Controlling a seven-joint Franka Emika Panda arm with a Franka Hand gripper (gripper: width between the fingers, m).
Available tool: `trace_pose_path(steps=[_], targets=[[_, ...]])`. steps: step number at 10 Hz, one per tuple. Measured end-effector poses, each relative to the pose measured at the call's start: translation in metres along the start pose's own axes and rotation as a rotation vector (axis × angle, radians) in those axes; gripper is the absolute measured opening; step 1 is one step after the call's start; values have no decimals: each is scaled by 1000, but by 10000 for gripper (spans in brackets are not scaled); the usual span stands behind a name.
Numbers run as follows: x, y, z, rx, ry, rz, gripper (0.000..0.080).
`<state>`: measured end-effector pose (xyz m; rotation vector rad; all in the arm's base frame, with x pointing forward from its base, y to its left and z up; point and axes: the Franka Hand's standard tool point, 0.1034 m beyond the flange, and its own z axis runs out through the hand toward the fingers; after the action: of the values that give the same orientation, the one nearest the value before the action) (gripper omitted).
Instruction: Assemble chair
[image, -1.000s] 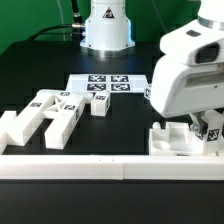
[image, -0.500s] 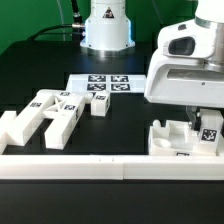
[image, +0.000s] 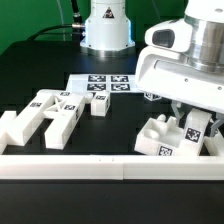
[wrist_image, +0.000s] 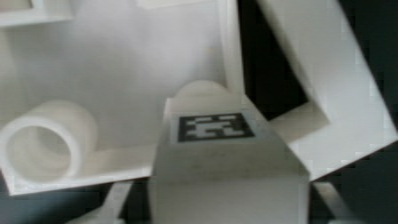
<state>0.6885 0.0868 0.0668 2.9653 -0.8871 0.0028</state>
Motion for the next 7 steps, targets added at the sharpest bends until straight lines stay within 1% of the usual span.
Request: trace_pose_path(steps=[1, 2, 3, 4, 5, 6, 7], targets=[[-1, -1, 0, 1, 0, -4, 376], [-1, -1, 0, 1, 0, -5, 558], [-2, -1, -1, 1, 0, -40, 558], [-4, 0, -7, 3, 0, -52, 629], [-8, 6, -18, 10, -3, -65, 646], [-13, 15, -28, 11, -9, -69, 646], [-16, 19, -30, 7, -13, -70, 648]])
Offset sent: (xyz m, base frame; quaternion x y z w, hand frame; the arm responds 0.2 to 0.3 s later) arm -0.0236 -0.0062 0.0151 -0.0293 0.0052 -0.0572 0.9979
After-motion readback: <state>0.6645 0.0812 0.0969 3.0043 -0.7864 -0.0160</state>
